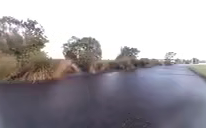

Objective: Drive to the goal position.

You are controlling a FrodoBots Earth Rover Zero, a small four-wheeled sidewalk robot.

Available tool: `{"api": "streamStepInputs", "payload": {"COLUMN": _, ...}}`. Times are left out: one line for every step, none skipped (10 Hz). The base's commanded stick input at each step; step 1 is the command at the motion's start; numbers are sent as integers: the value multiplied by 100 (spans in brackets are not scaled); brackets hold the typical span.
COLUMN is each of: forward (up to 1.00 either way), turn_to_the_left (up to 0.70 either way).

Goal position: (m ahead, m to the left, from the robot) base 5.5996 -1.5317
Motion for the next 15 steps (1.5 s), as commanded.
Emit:
{"api": "streamStepInputs", "payload": {"forward": 45, "turn_to_the_left": -27}}
{"api": "streamStepInputs", "payload": {"forward": 45, "turn_to_the_left": -27}}
{"api": "streamStepInputs", "payload": {"forward": 45, "turn_to_the_left": -27}}
{"api": "streamStepInputs", "payload": {"forward": 45, "turn_to_the_left": -27}}
{"api": "streamStepInputs", "payload": {"forward": 45, "turn_to_the_left": -27}}
{"api": "streamStepInputs", "payload": {"forward": 45, "turn_to_the_left": -27}}
{"api": "streamStepInputs", "payload": {"forward": 45, "turn_to_the_left": -27}}
{"api": "streamStepInputs", "payload": {"forward": 45, "turn_to_the_left": -27}}
{"api": "streamStepInputs", "payload": {"forward": 45, "turn_to_the_left": -27}}
{"api": "streamStepInputs", "payload": {"forward": 45, "turn_to_the_left": -27}}
{"api": "streamStepInputs", "payload": {"forward": 45, "turn_to_the_left": -27}}
{"api": "streamStepInputs", "payload": {"forward": 45, "turn_to_the_left": -27}}
{"api": "streamStepInputs", "payload": {"forward": 45, "turn_to_the_left": -27}}
{"api": "streamStepInputs", "payload": {"forward": 45, "turn_to_the_left": -27}}
{"api": "streamStepInputs", "payload": {"forward": 45, "turn_to_the_left": -27}}
